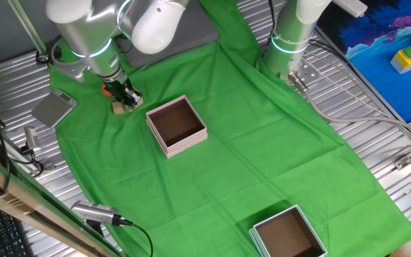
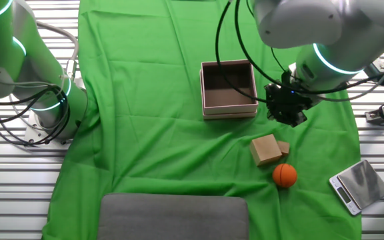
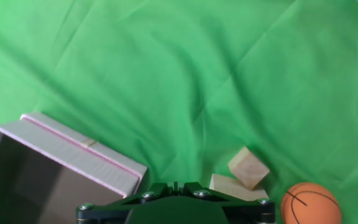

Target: Take everything out of the gift box

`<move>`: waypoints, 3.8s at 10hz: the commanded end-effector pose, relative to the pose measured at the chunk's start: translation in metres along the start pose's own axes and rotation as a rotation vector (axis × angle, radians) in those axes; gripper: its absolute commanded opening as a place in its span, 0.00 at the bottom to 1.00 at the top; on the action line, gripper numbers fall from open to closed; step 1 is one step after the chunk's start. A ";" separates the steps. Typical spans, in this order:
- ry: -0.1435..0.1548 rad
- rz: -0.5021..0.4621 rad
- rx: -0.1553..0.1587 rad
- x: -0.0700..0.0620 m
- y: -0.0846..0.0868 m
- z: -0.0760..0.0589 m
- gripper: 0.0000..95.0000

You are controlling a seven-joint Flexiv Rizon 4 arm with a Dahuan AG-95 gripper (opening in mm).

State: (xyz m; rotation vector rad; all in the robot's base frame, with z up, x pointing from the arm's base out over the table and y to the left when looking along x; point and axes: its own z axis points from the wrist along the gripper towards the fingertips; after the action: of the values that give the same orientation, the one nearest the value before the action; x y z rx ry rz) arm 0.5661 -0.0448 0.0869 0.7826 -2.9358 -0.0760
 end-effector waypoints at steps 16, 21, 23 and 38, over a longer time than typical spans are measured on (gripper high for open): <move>-0.033 -0.093 -0.047 -0.011 -0.056 0.041 0.00; -0.025 -0.131 -0.064 -0.030 -0.083 0.039 0.00; -0.031 -0.127 -0.084 -0.030 -0.081 0.034 0.00; 0.010 -0.136 -0.021 -0.076 -0.088 0.026 0.00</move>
State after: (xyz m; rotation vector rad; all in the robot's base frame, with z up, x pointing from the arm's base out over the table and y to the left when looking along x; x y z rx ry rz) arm 0.6751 -0.0818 0.0476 1.0013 -2.8450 -0.1448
